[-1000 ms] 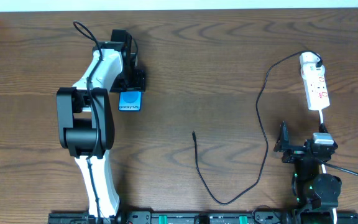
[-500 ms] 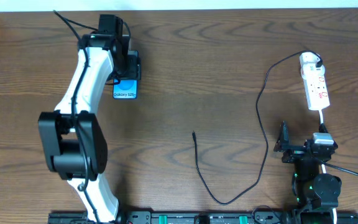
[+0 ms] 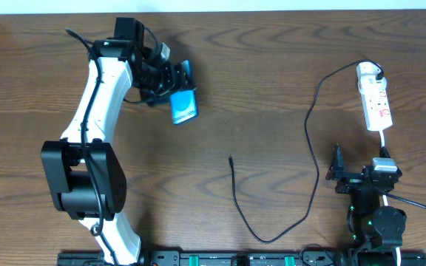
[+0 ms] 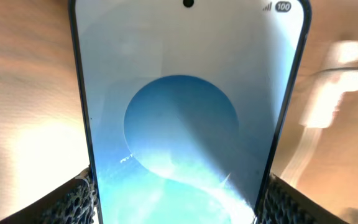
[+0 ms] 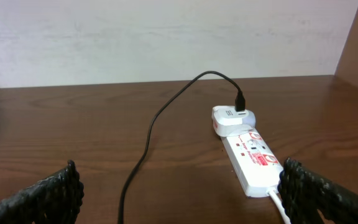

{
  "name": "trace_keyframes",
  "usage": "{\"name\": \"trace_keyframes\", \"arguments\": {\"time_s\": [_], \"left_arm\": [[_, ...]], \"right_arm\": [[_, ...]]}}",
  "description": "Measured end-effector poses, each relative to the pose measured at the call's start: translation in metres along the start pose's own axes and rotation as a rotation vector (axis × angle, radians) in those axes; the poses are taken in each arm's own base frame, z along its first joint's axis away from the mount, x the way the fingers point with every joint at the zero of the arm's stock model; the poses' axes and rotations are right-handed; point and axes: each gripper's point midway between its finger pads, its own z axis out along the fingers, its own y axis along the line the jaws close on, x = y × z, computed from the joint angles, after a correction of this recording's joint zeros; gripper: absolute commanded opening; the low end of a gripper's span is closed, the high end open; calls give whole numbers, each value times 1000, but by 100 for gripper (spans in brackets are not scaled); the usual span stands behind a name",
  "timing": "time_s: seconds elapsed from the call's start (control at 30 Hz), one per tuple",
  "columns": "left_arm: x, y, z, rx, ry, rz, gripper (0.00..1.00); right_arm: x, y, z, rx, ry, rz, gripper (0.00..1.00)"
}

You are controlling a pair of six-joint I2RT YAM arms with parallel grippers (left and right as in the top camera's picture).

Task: Plug charger to phone and switch on socket
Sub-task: 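Lift the phone with the left gripper and tilt it upright toward center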

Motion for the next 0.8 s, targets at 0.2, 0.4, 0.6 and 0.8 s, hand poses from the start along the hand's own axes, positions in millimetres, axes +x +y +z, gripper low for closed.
{"name": "trace_keyframes", "arguments": {"time_s": [0.2, 0.4, 0.6, 0.8], "left_arm": [[24, -33, -5, 176, 158, -377, 7], [37, -69, -19, 356, 319, -555, 7], [46, -93, -35, 475, 458, -669, 7], [49, -101, -42, 504, 522, -745, 7]], "right_arm": [[0, 0, 0, 0, 0, 0, 99], [0, 0, 0, 0, 0, 0, 99], [0, 0, 0, 0, 0, 0, 99], [0, 0, 0, 0, 0, 0, 99]]}}
